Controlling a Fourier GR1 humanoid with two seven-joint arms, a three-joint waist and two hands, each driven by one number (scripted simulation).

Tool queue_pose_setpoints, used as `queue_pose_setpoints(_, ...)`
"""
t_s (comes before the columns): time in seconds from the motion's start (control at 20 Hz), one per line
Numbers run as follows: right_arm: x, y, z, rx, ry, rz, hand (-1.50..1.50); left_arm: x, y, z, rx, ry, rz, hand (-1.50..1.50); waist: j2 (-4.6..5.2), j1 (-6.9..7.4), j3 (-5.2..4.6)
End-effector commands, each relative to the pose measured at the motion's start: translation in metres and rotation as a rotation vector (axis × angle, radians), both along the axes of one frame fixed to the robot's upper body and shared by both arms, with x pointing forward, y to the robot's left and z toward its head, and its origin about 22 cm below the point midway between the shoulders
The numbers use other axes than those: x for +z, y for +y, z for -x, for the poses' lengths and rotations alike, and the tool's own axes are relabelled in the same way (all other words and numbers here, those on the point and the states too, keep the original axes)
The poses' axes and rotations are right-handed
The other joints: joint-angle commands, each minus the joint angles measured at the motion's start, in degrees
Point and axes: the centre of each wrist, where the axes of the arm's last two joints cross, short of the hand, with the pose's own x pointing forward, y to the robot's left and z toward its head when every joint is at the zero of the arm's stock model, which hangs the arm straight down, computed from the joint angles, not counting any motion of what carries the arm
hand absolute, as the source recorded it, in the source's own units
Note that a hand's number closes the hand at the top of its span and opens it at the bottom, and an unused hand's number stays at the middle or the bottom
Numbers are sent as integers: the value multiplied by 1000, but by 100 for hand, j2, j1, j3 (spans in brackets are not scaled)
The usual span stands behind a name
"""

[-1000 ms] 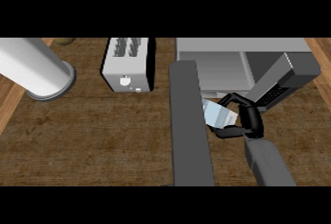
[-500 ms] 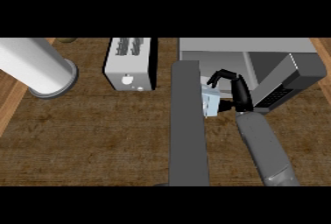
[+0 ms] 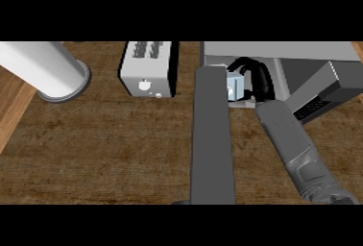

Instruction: Pick up the milk, place it into the microwave and close the microwave

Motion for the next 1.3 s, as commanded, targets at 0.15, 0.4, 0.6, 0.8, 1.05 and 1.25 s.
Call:
queue_pose_setpoints(0.15, 25, -2, -19, -114, -38, 35, 150, -1, -13, -10, -14, -14, 7, -150, 76, 177, 7)
queue_pose_setpoints(0.4, 30, -8, -22, -232, -153, 152, 150, 1, 1, -16, -31, -10, -2, -150, 120, 277, 5)
queue_pose_setpoints(0.6, 33, -31, -22, -252, -180, 225, 150, -10, -12, -24, -74, -8, 15, -150, 193, 337, 8)
queue_pose_setpoints(0.8, 26, -56, -17, -316, -176, 350, 150, -4, -5, -24, -70, -15, 0, -150, 233, 463, 9)
queue_pose_setpoints(1.05, 20, -77, -11, -498, -116, 358, -150, -4, 4, -30, -65, -16, -20, -150, 277, 502, 10)
queue_pose_setpoints(1.25, 14, -78, -8, -568, -85, 427, -150, 0, 0, -38, -49, -16, -51, -150, 284, 493, 20)
